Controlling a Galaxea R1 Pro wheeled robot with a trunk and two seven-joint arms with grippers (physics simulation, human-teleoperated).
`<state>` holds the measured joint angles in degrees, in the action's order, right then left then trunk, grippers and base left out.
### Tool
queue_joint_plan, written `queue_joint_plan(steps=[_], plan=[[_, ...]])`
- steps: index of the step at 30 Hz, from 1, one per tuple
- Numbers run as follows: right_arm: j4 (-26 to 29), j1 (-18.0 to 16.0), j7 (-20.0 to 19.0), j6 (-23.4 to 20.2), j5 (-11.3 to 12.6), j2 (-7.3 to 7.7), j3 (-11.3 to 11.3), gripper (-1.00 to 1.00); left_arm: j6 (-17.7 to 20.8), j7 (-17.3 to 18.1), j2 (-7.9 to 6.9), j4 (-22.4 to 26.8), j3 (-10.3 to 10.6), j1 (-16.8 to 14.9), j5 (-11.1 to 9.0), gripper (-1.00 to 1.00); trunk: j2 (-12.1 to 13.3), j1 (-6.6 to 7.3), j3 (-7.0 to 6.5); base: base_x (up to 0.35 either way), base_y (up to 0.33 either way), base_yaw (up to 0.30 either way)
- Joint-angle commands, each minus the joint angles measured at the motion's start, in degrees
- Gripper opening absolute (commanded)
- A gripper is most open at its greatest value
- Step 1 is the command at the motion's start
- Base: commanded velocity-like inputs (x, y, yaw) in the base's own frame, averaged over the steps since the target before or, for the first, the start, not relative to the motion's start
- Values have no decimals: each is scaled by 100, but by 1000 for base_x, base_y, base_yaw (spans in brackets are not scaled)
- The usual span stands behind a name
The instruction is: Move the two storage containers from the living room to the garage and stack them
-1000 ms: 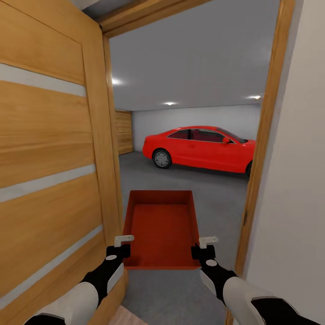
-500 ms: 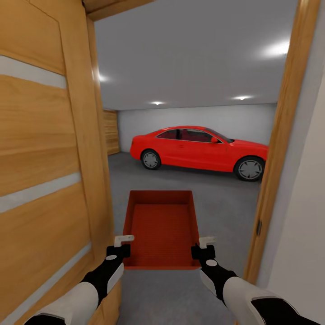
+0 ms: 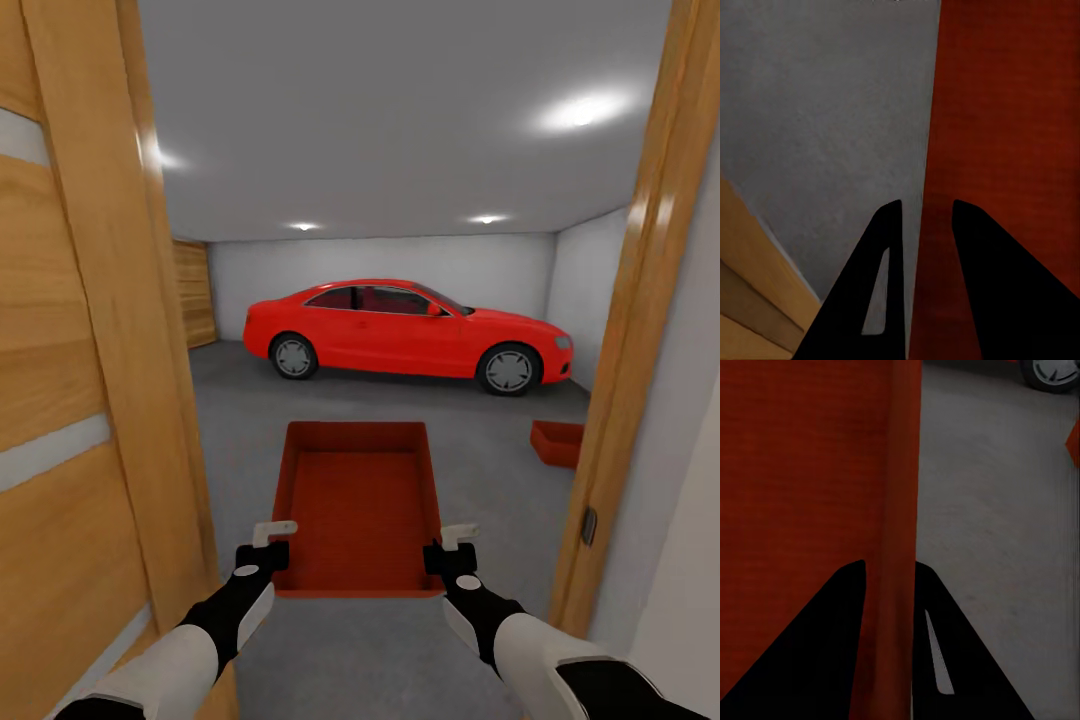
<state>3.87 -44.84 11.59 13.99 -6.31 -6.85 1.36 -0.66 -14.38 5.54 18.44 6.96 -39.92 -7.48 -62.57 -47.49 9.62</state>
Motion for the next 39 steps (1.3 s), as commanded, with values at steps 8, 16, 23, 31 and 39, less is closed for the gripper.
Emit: queue_joint_plan(steps=[8,16,23,31,39], plan=[[-17,-4,398,16,24,26,-303,-100,-4,-67,-9,28,-116,-10,45,-100,-5,-4,8,300,215,-285],[-17,-7,397,16,24,26,-303,-100,-4,-73,-9,34,-119,-8,45,-100,-5,-4,8,223,163,-201],[-32,-4,78,-39,-34,-17,-25,-100,-4,-67,-9,22,27,-7,-80,-100,-6,-4,8,12,9,-10],[-77,-4,12,-83,-64,17,45,-100,-4,-74,-11,-56,183,-7,-215,-100,-6,-4,8,66,0,0],[-104,-5,9,-89,-238,43,-109,-100,-4,-82,-25,-113,295,-7,-370,-100,-6,-4,8,296,0,0]])
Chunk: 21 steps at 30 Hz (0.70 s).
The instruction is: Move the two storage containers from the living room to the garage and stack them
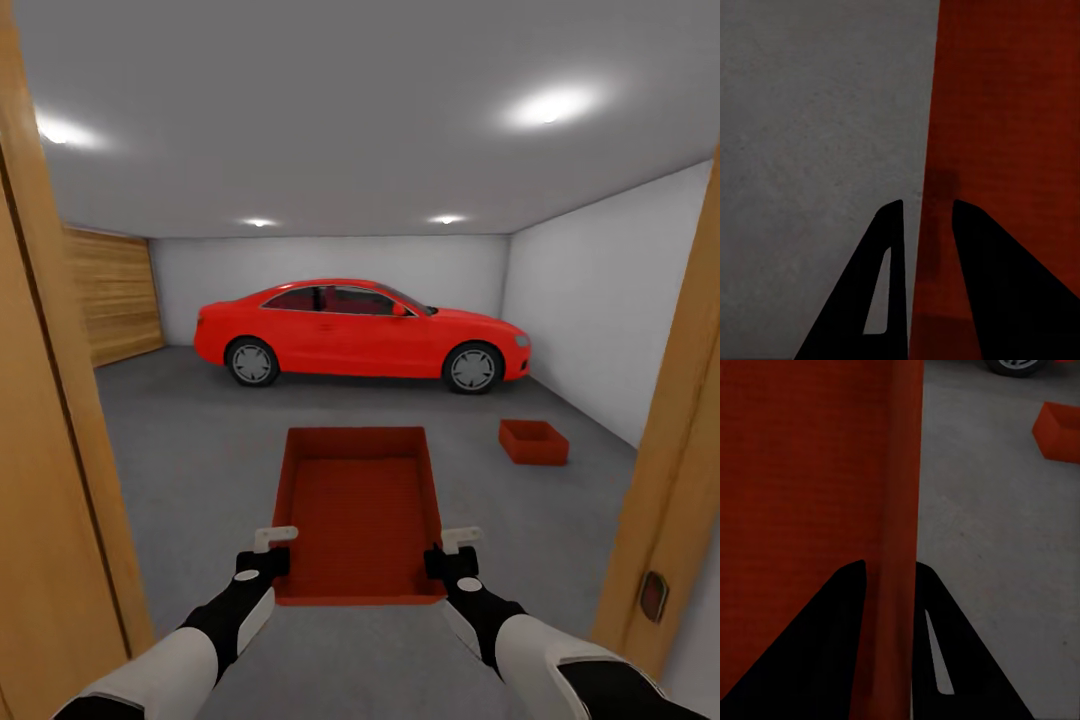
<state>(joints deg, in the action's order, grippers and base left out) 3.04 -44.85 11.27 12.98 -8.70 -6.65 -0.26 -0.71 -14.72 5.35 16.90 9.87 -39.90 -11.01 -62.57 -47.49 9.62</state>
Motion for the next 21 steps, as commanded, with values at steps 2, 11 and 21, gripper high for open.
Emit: queue_joint_plan(steps=[2,11,21], plan=[[-22,-2,41,12,-49,23,3,-100,0,-48,-7,35,23,-9,-35,-100,-6,-4,8,320,0,0],[-19,-2,42,12,-331,23,-274,-100,0,-46,-7,34,35,-9,-49,-100,-6,-4,8,322,0,0],[-20,-4,41,12,167,26,158,-100,0,-44,-7,166,-284,-9,234,-100,-6,-4,8,322,0,0]])
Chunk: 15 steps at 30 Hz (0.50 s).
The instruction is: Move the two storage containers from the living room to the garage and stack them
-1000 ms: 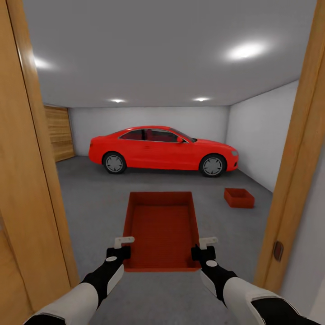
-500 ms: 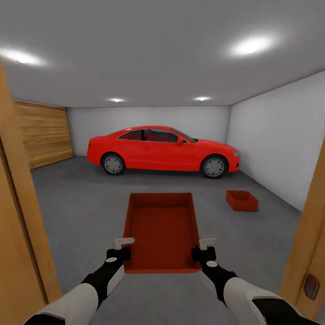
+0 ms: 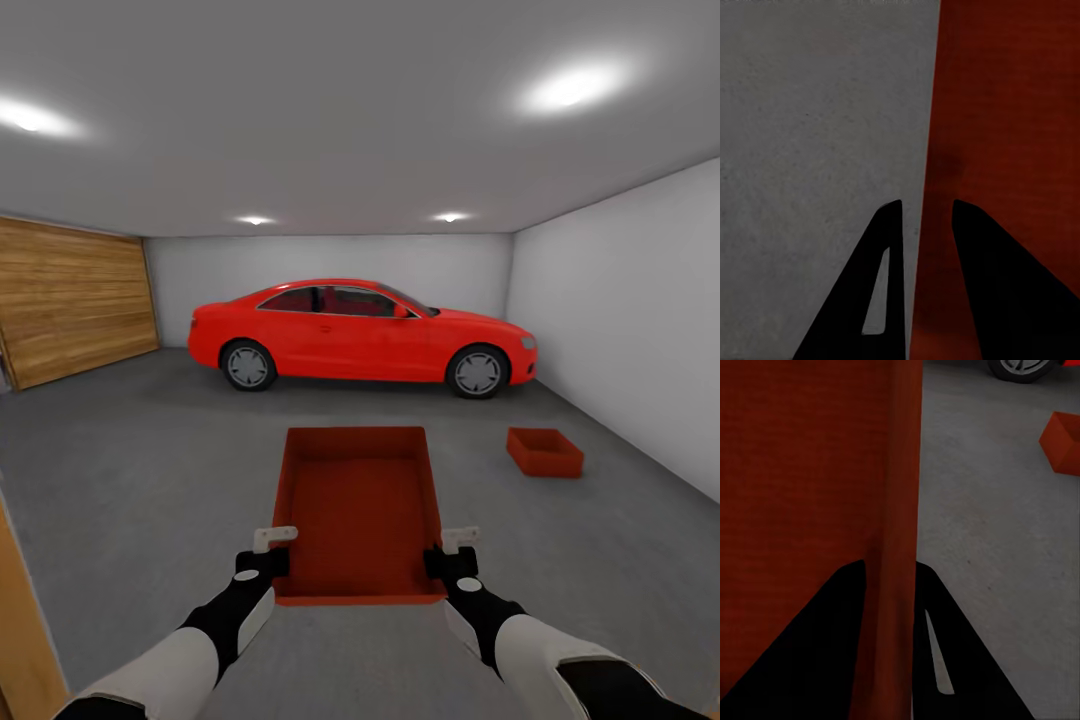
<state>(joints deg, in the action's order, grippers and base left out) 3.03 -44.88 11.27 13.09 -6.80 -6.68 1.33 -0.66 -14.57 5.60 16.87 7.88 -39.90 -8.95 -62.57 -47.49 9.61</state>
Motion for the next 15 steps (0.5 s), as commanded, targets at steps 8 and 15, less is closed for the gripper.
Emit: queue_joint_plan(steps=[8,15], plan=[[-18,-3,42,-9,-23,33,-2,-100,-4,-60,-31,170,-84,-9,30,-100,-6,-4,9,322,0,0],[-18,1,42,-8,-23,27,-2,-100,-4,-63,-32,168,-84,-9,31,-100,-6,-4,9,322,0,0]])
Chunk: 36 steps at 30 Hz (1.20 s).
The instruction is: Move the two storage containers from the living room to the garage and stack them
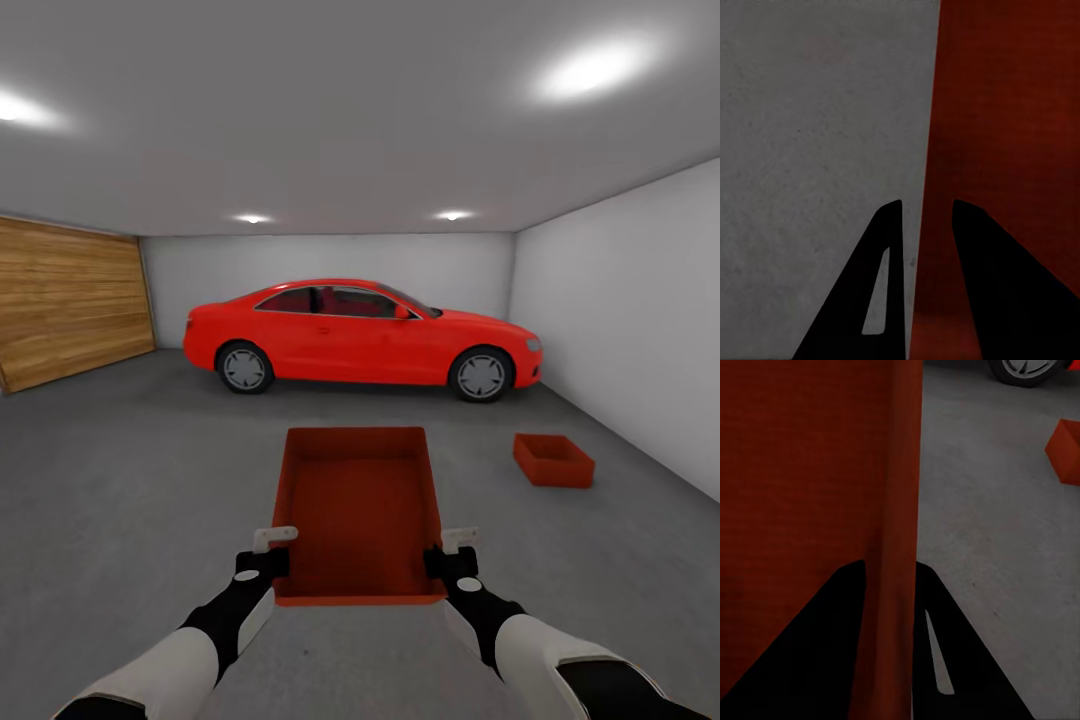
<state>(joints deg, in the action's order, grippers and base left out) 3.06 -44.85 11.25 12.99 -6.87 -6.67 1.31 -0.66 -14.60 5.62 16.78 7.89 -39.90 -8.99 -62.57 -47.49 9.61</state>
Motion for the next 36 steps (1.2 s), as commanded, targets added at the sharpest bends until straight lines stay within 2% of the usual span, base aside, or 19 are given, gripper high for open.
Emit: queue_joint_plan(steps=[1,36], plan=[[-22,-3,44,1,-16,29,1,-100,-4,-60,-34,177,-86,-9,34,-100,-6,-4,9,322,0,0],[-22,-5,39,1,-7,34,1,-100,5,-56,-34,168,-86,-9,28,-100,-6,-4,9,322,0,0]])
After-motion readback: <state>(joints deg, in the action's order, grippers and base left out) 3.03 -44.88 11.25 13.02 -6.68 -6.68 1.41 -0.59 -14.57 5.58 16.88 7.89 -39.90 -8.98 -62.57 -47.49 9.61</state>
